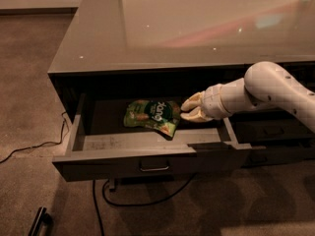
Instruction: Open top drawer
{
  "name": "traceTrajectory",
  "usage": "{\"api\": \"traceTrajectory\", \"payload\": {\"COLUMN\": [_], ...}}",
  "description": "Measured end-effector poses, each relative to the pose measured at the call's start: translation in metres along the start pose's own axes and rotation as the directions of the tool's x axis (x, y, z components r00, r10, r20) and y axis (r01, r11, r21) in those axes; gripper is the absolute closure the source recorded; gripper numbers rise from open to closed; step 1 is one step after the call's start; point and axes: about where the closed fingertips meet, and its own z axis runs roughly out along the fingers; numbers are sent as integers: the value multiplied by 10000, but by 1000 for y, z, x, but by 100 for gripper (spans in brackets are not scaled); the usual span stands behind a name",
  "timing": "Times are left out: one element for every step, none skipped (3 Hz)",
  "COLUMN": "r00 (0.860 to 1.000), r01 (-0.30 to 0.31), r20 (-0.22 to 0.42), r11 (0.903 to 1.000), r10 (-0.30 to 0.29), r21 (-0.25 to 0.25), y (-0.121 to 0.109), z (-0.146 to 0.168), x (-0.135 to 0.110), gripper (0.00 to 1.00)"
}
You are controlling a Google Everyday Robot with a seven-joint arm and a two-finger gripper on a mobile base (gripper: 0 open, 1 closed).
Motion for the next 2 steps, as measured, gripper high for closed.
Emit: {"api": "traceTrajectory", "payload": {"r00": [9998, 9997], "r01": [-141, -146], "r20": [153, 207], "r11": [9994, 9967], "r10": [147, 163], "r21": [-328, -793], "y": [-2, 4], "z": [11, 27], "x": [7, 9], "gripper": [88, 100]}}
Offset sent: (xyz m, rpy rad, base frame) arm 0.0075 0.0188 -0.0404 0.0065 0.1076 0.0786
